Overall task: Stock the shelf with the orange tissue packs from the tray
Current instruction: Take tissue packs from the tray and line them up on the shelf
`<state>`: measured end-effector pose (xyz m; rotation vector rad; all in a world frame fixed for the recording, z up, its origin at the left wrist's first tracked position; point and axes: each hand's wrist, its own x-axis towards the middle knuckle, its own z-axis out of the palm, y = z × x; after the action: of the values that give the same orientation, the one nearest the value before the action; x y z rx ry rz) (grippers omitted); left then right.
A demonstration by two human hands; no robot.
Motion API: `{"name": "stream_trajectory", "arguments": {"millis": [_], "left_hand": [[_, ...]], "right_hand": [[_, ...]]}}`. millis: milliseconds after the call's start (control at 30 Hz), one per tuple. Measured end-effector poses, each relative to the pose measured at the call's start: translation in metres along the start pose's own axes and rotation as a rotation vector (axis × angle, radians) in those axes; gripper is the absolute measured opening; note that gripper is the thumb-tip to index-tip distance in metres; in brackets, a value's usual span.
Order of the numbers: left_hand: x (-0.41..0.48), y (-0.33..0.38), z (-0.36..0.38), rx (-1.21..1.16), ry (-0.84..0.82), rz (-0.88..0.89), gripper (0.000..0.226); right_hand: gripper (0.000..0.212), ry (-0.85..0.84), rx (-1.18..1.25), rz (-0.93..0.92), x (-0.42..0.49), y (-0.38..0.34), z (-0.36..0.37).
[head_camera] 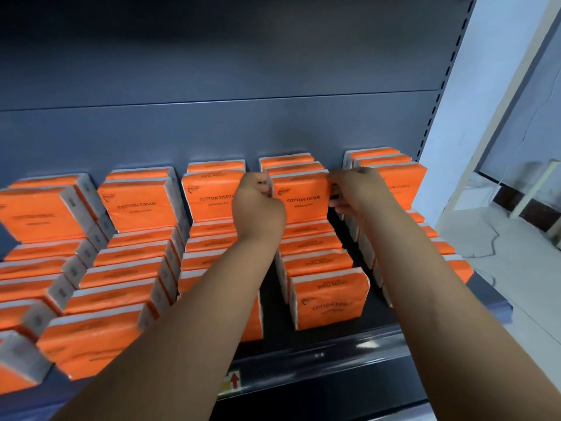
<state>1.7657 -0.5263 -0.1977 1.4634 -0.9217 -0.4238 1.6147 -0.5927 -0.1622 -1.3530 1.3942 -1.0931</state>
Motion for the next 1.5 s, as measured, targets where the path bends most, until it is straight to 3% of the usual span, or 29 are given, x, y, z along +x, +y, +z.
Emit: {"name": "stream_trajectory", "arguments": {"millis": [400, 500, 700, 833, 933, 1167, 1233, 1500], "left_hand": [[-0.018, 0.011, 0.007, -0.021, 0.063, 0.033, 0.043], [-0.014, 0.006, 0.006, 0.009, 0.074, 0.068, 0.042], [-0.011, 0.000, 0.006, 0.073, 0.057, 0.133, 0.045], [-0.011, 0.002, 0.001, 0.155, 0.068, 0.207, 0.017], [-0.015, 0.011, -0.006, 0.224, 0.079, 0.259, 0.016], [-0.042, 0.016, -0.027, 0.286, 0.052, 0.323, 0.016], [-0.048, 0.017, -0.035, 0.346, 0.059, 0.384, 0.007], [-0.070, 0.020, -0.079, 0.734, -0.022, 0.344, 0.055]], "right_hand": [[0.022, 0.033, -0.084, -0.058, -0.005, 0.000, 0.002], [0.030, 0.092, -0.188, -0.184, -0.008, 0.003, 0.004], [0.023, 0.262, -0.467, -0.468, -0.019, 0.007, 0.010], [0.022, 0.380, -0.585, -0.613, -0.026, 0.008, 0.010], [0.030, 0.449, -0.586, -0.723, -0.038, 0.007, 0.011], [0.037, 0.274, -0.631, -0.936, -0.067, 0.006, 0.018], [0.042, 0.211, -0.643, -0.953, -0.076, 0.007, 0.021], [0.061, 0.075, -0.637, -0.923, -0.114, 0.010, 0.042]]}}
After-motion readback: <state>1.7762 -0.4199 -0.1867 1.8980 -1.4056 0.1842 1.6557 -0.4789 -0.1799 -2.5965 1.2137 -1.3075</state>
